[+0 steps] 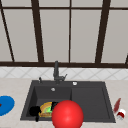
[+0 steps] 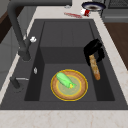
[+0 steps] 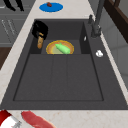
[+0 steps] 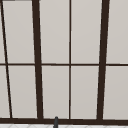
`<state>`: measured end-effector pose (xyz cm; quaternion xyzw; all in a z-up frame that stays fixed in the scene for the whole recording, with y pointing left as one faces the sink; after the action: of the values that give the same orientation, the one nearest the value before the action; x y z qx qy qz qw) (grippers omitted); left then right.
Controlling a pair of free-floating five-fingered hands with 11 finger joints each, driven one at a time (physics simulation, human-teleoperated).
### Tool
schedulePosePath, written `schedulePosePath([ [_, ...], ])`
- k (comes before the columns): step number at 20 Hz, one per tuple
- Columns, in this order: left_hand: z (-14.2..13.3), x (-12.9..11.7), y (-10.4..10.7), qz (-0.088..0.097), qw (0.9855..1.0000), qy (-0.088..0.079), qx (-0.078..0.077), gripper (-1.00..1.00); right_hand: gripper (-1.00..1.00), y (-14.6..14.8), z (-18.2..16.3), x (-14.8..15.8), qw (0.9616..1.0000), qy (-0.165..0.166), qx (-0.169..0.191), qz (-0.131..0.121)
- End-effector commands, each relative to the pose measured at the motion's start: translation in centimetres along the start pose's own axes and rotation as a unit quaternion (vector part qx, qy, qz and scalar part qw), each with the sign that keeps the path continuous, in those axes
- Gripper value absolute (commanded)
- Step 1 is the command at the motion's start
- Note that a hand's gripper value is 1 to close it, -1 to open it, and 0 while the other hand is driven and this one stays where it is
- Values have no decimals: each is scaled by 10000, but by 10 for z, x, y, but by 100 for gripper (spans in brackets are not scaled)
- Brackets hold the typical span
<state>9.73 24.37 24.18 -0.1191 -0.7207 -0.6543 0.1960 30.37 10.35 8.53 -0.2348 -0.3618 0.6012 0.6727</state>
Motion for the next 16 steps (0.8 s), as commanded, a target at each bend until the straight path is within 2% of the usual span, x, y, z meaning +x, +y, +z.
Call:
schedulePosePath([
  [1,0,0,0,0,10000,0,0,0,-100,16,-13,8,9989,-231,115,389],
  [3,0,0,0,0,10000,0,0,0,-100,10,-17,12,9992,-87,128,367],
  [5,0,0,0,0,10000,0,0,0,-100,3,-16,4,9998,38,-32,214],
  [6,0,0,0,0,10000,0,0,0,-100,1,-16,7,9993,124,-249,261],
  [8,0,0,0,0,10000,0,0,0,-100,1,-16,11,9990,150,-284,296],
  [11,0,0,0,0,10000,0,0,0,-100,2,-17,16,9995,96,-143,268],
  [16,0,0,0,0,10000,0,0,0,-100,2,-19,21,9985,154,-173,500],
])
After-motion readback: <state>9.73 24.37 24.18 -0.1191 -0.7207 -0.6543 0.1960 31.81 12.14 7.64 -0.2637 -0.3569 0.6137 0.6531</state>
